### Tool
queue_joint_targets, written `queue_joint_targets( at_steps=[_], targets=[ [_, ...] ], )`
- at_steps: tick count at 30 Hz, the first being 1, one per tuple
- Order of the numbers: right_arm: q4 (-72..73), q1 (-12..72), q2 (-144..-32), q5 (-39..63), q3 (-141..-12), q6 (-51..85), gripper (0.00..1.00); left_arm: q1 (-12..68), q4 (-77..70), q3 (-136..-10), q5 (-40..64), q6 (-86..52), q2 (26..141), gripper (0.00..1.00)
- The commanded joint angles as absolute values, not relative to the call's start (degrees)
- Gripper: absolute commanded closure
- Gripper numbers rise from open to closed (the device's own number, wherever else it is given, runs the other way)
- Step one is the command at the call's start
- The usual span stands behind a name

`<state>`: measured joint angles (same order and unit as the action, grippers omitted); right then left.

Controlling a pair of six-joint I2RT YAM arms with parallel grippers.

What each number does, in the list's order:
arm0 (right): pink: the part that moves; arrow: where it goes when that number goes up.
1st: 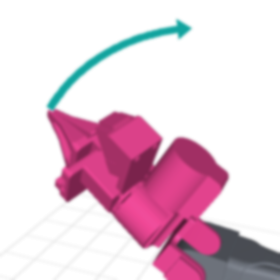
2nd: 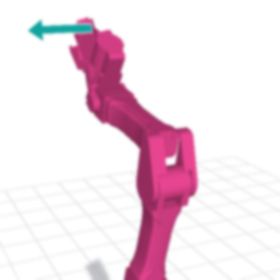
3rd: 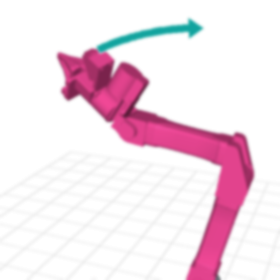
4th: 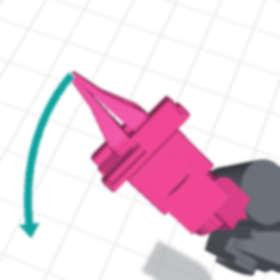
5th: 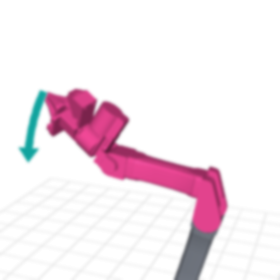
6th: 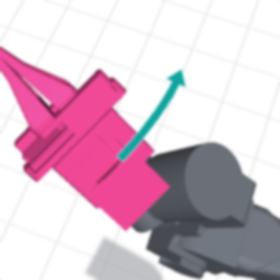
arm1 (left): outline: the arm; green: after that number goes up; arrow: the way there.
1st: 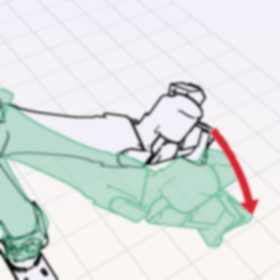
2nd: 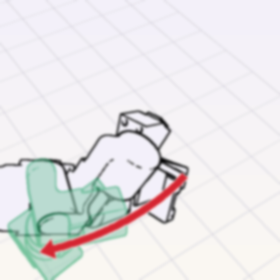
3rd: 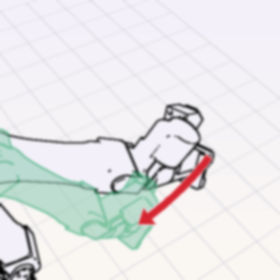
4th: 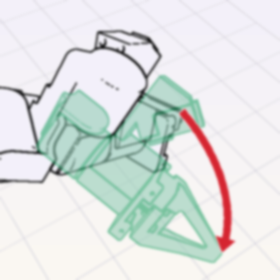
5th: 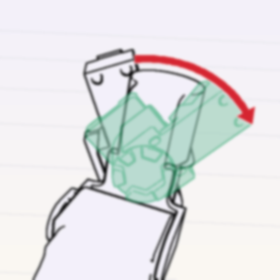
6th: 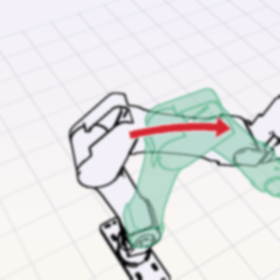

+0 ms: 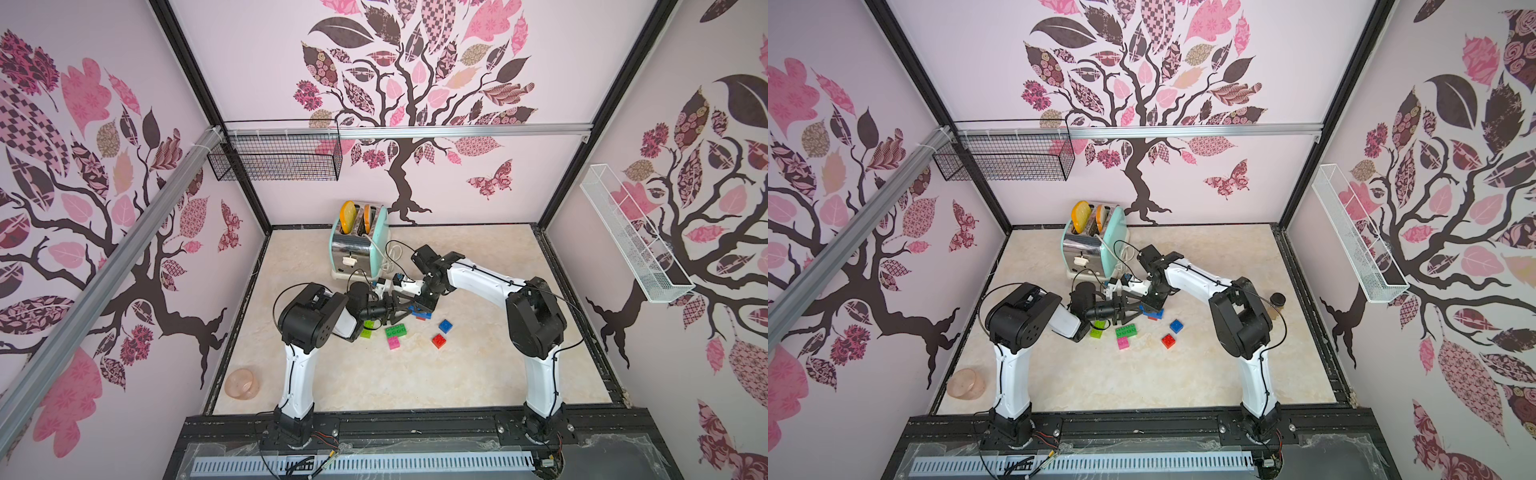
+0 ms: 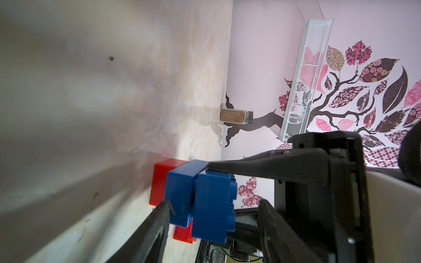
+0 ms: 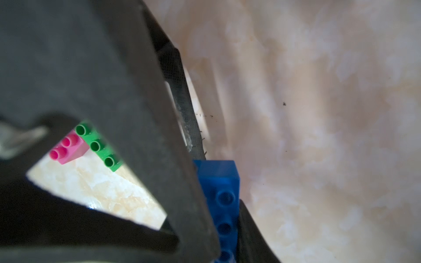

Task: Assemble a heart with lego
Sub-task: Assemble the lego brick with the lego brick.

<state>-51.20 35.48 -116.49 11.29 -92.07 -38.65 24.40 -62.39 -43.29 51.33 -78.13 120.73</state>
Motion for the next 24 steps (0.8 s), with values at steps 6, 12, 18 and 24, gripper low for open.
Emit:
queue_joint_targets(
  at_steps=[6,12,18,24],
  targets=[
    [-51.91,35.68,-115.91,11.40,-91.63,-39.58,0.69,24.81,-59.33,-42.92,51.71,-75.28,120.23,0.37],
    [-52.54,35.68,-116.02,11.84,-91.25,-40.44,0.68,24.87,-56.96,-43.76,51.88,-73.89,119.73,0.35],
    [-52.40,35.62,-116.10,11.51,-90.52,-41.06,0.69,25.69,-60.67,-44.95,51.97,-76.90,121.49,0.35],
    [-51.90,35.43,-115.99,12.23,-89.52,-41.93,0.70,26.00,-66.24,-45.54,51.84,-81.18,123.58,0.38]
  ],
)
